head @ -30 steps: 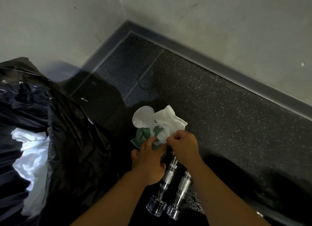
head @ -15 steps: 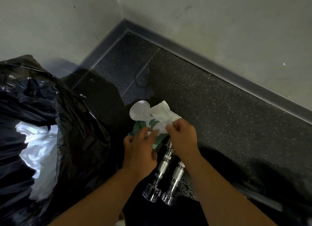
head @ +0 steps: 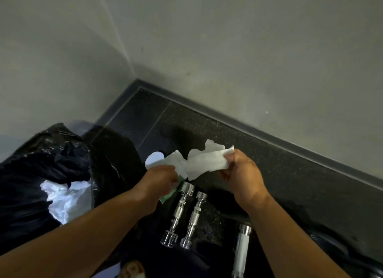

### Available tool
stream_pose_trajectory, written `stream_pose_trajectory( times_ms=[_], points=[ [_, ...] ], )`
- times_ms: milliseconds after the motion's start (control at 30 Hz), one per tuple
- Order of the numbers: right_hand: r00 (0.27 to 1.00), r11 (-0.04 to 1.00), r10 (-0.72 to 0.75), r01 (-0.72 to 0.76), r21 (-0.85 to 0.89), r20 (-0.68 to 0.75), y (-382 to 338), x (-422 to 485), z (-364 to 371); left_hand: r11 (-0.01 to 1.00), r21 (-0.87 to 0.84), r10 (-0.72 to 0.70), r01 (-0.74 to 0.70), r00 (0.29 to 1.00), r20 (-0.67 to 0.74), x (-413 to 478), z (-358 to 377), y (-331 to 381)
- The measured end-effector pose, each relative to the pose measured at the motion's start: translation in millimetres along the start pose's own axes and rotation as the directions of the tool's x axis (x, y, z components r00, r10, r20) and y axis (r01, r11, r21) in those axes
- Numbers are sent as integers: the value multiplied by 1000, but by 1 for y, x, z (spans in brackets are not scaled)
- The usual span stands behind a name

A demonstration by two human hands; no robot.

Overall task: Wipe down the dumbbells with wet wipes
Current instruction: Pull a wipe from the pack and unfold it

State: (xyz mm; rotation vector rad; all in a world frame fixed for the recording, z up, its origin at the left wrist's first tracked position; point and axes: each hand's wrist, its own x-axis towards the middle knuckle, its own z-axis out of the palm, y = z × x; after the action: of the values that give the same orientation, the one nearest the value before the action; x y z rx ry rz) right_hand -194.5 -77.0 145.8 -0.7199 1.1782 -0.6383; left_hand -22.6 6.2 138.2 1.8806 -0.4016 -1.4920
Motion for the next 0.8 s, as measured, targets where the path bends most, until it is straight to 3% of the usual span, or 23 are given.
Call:
stream_pose_trajectory(
  times_ms=[200,333,600,667,800],
  points=[
    [996,992,-78,73,98,51,-64,-81,-11,974,108,194,-202,978,76,-77,20,57],
    [993,985,-110,102,141,51,-87,-123,-18,986,-151,-40,67,984,172,-129,34,74],
    [987,947,-144,115,299,77,-118,-224,-34,968,-250,36,21,975,221,-232,60,89],
    [984,947,-162,135,290,74,-121,-244,-37,971,-232,107,-61,975,194,-250,64,92],
    [979,942,-203,188,278,29,-127,-279,-41,975,-11,224,-224,969,106,-290,71,96]
  ],
)
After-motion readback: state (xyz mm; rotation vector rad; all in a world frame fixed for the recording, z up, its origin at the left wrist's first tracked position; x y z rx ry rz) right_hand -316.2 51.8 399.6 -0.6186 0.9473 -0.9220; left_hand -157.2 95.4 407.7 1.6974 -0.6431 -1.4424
